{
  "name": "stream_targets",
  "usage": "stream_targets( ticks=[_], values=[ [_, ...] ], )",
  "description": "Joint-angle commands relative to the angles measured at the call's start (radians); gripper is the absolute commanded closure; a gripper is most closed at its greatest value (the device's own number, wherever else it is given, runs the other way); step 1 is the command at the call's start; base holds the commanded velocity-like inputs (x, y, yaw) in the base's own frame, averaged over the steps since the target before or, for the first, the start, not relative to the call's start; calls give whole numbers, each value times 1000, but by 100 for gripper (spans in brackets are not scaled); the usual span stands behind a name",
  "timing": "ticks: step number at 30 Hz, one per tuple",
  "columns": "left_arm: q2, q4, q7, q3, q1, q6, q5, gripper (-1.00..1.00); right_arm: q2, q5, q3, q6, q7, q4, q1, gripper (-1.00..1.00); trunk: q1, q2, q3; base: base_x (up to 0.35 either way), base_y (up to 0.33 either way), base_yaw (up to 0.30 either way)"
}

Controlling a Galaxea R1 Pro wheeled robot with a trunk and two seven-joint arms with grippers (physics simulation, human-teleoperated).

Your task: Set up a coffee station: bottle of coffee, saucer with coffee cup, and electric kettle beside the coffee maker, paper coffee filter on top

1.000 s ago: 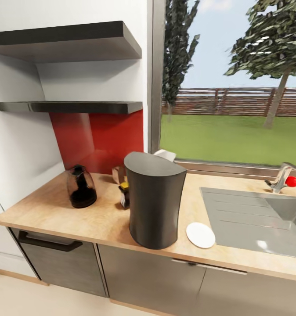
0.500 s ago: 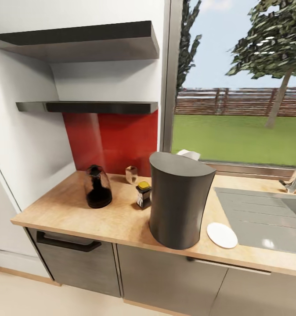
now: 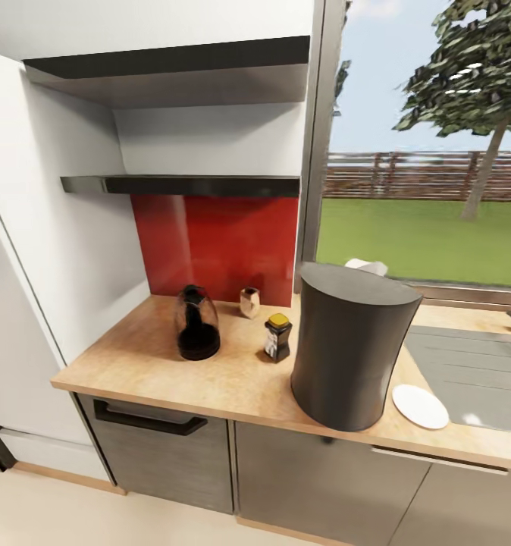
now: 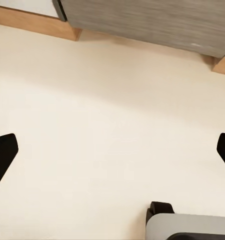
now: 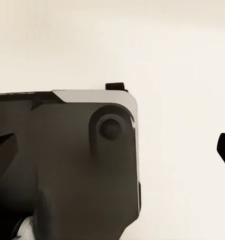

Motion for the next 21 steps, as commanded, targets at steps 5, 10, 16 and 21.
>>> stream_targets(
  ticks=[5, 10, 16, 21],
  values=[
    [0, 0, -7, -4, -1, -2, 11, -100, 0, -10, 8, -3, -1, 1, -1, -100, 0, -2, -2, 0, 306, 0],
    [-1, 0, -7, -5, -1, -1, 10, -100, 0, -11, 7, -3, -1, 1, -1, -100, 0, -2, -2, 0, 306, 0],
    [-3, 0, -7, -4, -2, 0, -25, -100, -1, -11, 7, -3, -1, 1, -1, -100, 0, -2, -2, 0, 306, 0],
    [-13, 0, 59, -2, -2, 12, -57, -100, 0, -11, 6, -3, -2, 1, -1, -100, 0, -2, -2, 0, 306, 0]
  ],
)
